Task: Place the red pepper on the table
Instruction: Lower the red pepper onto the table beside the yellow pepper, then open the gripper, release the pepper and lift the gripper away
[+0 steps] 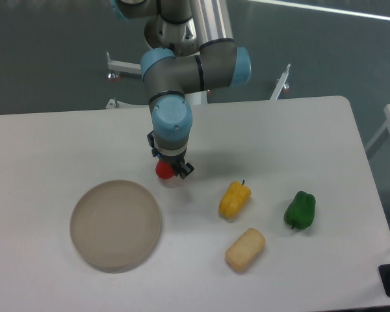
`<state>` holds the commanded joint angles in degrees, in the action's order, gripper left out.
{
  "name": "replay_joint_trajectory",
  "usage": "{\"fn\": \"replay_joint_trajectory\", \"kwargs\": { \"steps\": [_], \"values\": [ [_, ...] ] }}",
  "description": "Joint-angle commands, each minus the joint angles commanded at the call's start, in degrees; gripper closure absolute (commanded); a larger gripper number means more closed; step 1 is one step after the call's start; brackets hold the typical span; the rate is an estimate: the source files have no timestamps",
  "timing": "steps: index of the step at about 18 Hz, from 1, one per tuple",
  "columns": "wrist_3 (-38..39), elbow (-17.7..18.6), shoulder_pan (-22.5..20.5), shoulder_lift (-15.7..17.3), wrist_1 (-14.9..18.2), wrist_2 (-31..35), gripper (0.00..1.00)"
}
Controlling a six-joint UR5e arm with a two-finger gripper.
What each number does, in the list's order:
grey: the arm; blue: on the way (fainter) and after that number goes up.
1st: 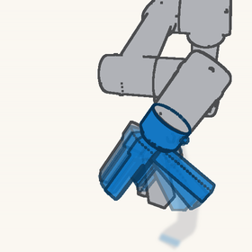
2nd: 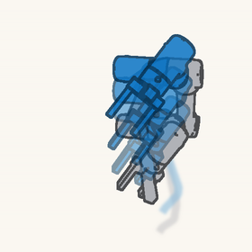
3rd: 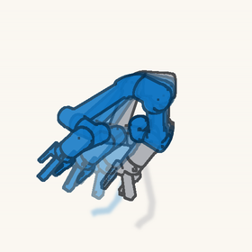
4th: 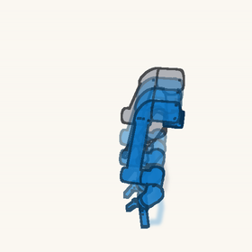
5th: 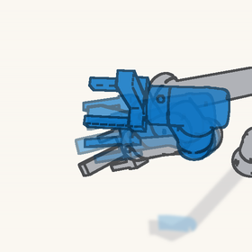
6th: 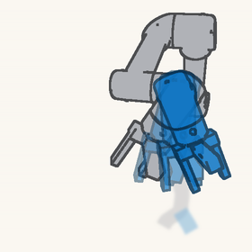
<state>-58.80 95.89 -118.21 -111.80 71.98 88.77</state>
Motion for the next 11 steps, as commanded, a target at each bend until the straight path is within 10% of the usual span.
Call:
{"fn": "replay_joint_trajectory", "kwargs": {
  "steps": [11],
  "values": [
    [-0.3,-6.4,-5.0,2.5,0.4,0.2,0.0]
  ]
}}
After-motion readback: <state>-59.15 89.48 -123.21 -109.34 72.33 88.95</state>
